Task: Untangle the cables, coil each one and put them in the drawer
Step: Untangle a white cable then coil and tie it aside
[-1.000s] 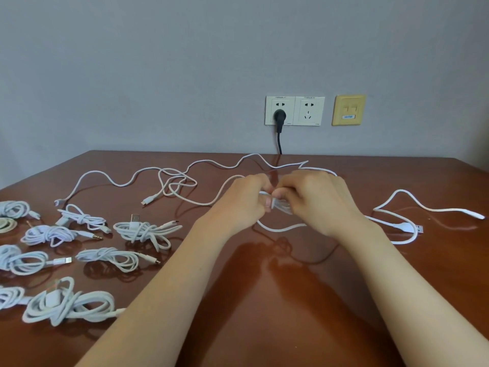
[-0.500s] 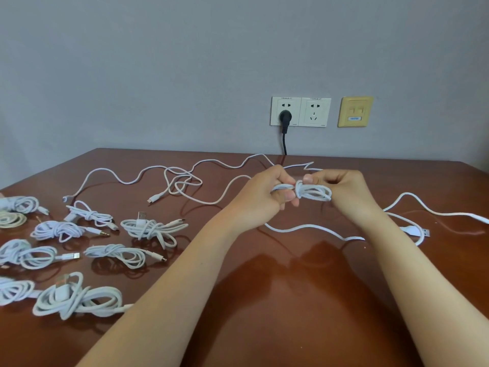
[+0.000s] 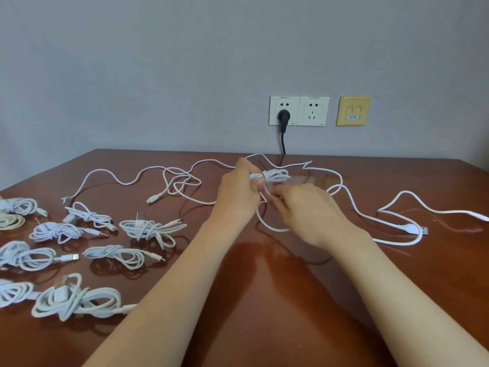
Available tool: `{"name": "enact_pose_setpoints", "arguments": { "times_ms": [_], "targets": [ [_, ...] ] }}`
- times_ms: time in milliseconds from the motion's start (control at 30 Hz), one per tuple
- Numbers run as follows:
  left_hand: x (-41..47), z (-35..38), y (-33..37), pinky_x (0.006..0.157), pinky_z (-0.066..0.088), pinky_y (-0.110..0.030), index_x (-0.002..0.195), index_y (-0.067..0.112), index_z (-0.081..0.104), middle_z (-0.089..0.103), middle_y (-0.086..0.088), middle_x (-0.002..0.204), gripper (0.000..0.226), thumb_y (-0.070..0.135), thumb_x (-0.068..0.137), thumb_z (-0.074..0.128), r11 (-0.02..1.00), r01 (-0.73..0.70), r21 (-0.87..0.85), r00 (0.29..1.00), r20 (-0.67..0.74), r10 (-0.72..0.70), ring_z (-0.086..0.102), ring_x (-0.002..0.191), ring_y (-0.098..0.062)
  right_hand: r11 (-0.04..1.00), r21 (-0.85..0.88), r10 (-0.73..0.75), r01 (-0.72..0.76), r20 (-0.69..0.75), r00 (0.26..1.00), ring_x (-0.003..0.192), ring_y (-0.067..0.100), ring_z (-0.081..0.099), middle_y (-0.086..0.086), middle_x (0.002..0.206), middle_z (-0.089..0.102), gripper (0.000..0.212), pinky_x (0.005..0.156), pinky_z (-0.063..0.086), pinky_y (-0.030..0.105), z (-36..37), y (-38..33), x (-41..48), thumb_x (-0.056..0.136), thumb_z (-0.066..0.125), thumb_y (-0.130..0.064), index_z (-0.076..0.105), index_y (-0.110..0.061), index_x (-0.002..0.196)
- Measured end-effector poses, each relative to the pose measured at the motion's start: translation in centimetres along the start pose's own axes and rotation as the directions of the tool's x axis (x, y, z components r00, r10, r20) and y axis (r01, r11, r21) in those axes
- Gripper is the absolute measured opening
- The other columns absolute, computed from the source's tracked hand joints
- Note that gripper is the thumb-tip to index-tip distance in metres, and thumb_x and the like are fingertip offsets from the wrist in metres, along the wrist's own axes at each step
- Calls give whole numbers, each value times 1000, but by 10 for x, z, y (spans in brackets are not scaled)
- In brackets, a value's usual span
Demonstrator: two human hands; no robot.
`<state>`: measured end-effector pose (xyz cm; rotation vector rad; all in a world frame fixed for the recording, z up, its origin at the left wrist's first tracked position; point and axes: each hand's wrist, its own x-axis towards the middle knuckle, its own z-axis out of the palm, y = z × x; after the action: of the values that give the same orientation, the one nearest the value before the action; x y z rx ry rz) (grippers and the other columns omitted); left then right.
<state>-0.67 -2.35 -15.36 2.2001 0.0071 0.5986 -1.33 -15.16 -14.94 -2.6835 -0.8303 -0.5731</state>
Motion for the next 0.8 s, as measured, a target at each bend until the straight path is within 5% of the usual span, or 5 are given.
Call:
{"name": "enact_pose_setpoints", "arguments": {
  "times_ms": [200, 400, 500, 633, 800],
  "targets": [
    [-2, 2, -1, 80, 42, -32, 100, 13, 60, 65, -12, 104, 12, 13, 89, 58, 985, -87, 150, 991, 118, 69, 56, 102, -29, 988, -136, -68, 67, 3, 998, 101, 25, 54, -1, 105, 54, 29, 68, 33, 31, -19, 0, -1, 99, 34, -36, 57, -21, 108],
    [-13, 15, 4, 63, 42, -30, 86, 14, 51, 58, -7, 82, 12, 3, 86, 55, 975, -191, 115, 928, 344, 142, 57, 81, -26, 946, 305, 135, -107, -71, 988, 72, 19, 49, -9, 71, 52, 16, 64, 37, 33, -20, 21, 1, 85, 62, -21, 48, -23, 76],
    [-15, 17, 6, 55, 40, -13, 75, 24, 51, 58, 7, 69, 26, 1, 86, 57, 987, -155, -43, 930, 332, 160, 56, 68, -12, 882, 444, 227, -157, -108, 968, 57, 11, 42, -8, 56, 46, 22, 59, 36, 30, -16, 33, 3, 80, 67, -15, 50, -23, 68],
    [-14, 15, 5, 54, 36, -9, 74, 26, 50, 64, -5, 75, 27, 4, 87, 60, 973, -183, -138, 928, 302, 217, 54, 63, -9, 709, 659, 359, -253, -28, 933, 54, 8, 42, -9, 56, 49, 19, 54, 36, 23, -15, 41, 4, 78, 72, -17, 58, -24, 68],
    [-16, 18, 6, 64, 46, -18, 73, 30, 48, 66, 9, 70, 34, 0, 87, 56, 938, -190, -291, 914, 296, 277, 55, 60, 0, 311, 804, 380, -507, 383, 842, 56, 9, 50, 4, 69, 59, 24, 52, 40, 19, -19, 51, 0, 70, 69, -30, 66, -11, 85]
  ]
}}
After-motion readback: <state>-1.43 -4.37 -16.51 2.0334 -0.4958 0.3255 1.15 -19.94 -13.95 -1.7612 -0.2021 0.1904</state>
